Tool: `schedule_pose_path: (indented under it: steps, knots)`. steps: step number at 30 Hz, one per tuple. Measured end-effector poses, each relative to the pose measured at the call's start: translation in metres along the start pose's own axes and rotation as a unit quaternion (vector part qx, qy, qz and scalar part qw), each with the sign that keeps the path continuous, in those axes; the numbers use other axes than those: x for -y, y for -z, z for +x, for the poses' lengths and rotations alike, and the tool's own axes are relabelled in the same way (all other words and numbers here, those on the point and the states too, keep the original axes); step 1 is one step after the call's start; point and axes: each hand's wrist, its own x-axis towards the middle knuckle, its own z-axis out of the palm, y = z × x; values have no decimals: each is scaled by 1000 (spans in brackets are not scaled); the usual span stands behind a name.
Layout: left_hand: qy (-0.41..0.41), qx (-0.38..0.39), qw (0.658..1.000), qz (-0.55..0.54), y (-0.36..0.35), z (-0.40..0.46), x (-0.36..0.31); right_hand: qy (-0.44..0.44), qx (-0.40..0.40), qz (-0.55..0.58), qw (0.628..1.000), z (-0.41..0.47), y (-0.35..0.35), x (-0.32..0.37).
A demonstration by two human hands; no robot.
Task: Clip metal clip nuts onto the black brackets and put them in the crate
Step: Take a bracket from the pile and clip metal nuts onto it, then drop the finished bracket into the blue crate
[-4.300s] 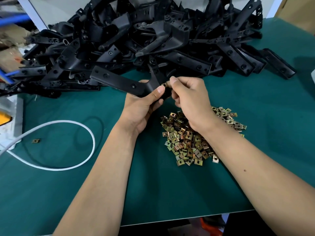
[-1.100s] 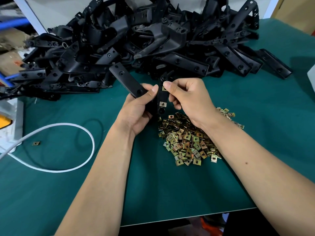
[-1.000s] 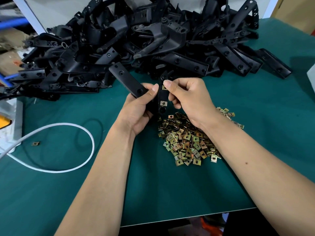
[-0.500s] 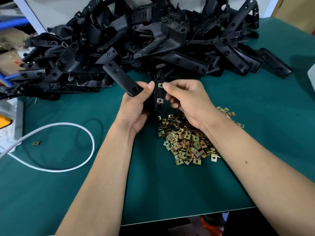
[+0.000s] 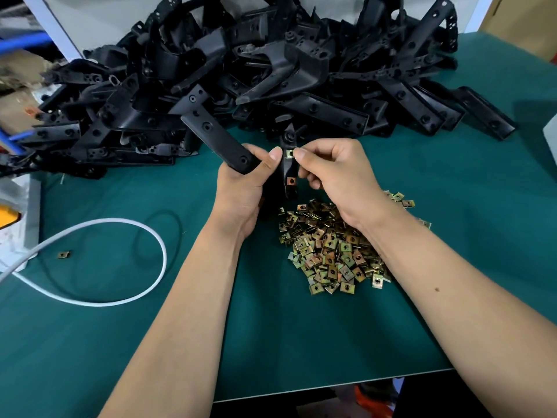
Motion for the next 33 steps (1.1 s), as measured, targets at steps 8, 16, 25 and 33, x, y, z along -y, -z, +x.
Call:
schedule_pose_path:
  steps: [8,16,25,33]
  knots:
    - [-2,-133,990,-55,5,7,1,37,14,-85,996,-6,-13,5]
    - [-77,-174,982,9,3,6,6,79,-16,-195,978,-12,-19,5]
    - [-5,-10,990,-139,-8,-3,3,76,-35,-236,968,-10,-18,1]
    - [21,13,984,-178,-9,-6,-2,75,-37,-219,972,-11,-18,2]
